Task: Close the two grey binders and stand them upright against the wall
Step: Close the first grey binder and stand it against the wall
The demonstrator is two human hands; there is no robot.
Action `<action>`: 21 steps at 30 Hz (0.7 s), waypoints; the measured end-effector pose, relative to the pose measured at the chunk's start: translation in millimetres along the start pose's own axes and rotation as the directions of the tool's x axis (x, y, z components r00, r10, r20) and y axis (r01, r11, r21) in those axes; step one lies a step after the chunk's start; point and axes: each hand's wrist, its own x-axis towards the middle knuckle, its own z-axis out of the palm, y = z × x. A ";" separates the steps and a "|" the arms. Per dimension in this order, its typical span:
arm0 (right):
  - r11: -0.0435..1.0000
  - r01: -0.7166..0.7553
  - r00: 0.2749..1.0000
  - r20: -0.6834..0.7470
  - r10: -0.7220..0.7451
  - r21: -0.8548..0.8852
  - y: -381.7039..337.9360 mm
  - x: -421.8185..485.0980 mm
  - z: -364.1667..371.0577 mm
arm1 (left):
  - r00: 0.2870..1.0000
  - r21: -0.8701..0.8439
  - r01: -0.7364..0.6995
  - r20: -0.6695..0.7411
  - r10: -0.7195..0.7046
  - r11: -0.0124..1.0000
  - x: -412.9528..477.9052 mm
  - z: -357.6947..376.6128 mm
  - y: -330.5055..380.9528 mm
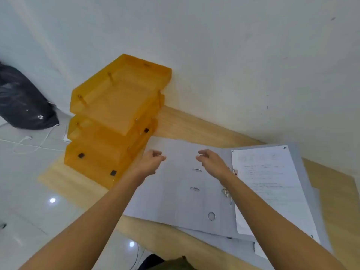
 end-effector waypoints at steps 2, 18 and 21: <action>0.998 -0.068 0.998 0.013 0.068 0.006 3.2 0.9 11.8 | 0.996 0.029 0.078 -0.038 -0.077 0.997 5.5 -8.5 -17.7; 0.925 -0.379 0.922 0.091 0.376 0.021 30.2 4.3 83.3 | 0.959 0.067 0.262 -0.126 -0.253 0.963 52.1 -31.2 -103.9; 0.922 -0.386 0.921 0.069 0.383 0.035 26.2 9.3 81.8 | 0.973 0.053 0.230 -0.013 -0.229 0.972 57.4 -46.6 -103.4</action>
